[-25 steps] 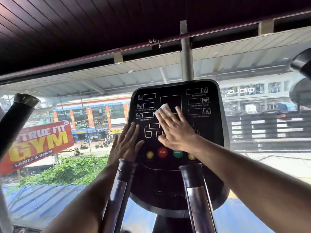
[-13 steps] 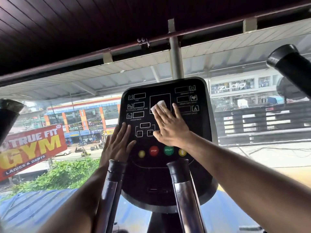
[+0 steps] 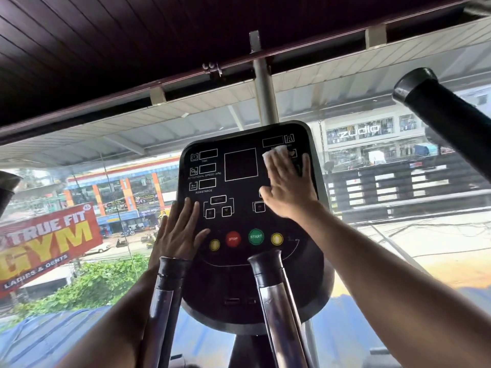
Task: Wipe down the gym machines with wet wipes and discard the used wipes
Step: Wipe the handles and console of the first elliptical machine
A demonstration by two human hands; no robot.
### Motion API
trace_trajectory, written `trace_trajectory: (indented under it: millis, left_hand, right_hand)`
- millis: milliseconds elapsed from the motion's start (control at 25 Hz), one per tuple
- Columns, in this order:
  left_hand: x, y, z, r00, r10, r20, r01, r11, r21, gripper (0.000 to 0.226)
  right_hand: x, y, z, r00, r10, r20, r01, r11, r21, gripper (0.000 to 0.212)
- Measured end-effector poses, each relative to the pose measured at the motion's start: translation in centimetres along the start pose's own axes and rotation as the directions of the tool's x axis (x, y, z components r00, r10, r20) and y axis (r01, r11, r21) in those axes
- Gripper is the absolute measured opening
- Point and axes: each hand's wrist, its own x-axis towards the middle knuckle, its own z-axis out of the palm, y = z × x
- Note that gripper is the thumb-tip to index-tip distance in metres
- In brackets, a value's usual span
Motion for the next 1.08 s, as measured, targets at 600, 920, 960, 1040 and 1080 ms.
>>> trace_trajectory:
  millis: [600,920,960,1040,1080]
  left_hand:
    - [0.0,-0.3,0.0,1.0,0.004,-0.009,-0.005,0.997,-0.073,0.09]
    - [-0.1,0.0,-0.3,1.0,-0.021,-0.013,0.019,0.993,-0.114,0.092]
    - [-0.1,0.0,-0.3,1.0,-0.025,-0.009,0.023,0.993,-0.112,0.092]
    - [-0.1,-0.1,-0.2,1.0,-0.025,0.005,0.025,0.995,-0.101,0.093]
    - [-0.1,-0.1,-0.2,1.0,-0.03,0.007,0.03,0.995,-0.099,0.094]
  right_hand:
    - [-7.7,1.2,0.5,0.982,0.167,-0.087,-0.156,0.98,0.119,0.087]
    - [-4.9,3.5,0.8,0.98,0.195,-0.032,-0.161,0.881,0.445,0.092]
    - [-4.0,3.7,0.5,0.979,0.201,-0.019,-0.166,0.857,0.487,0.093]
    - [-4.8,3.5,0.7,0.974,0.225,-0.006,-0.185,0.815,0.549,0.093]
    - [-6.3,3.0,0.8,0.974,0.228,-0.015,-0.177,0.796,0.578,0.094]
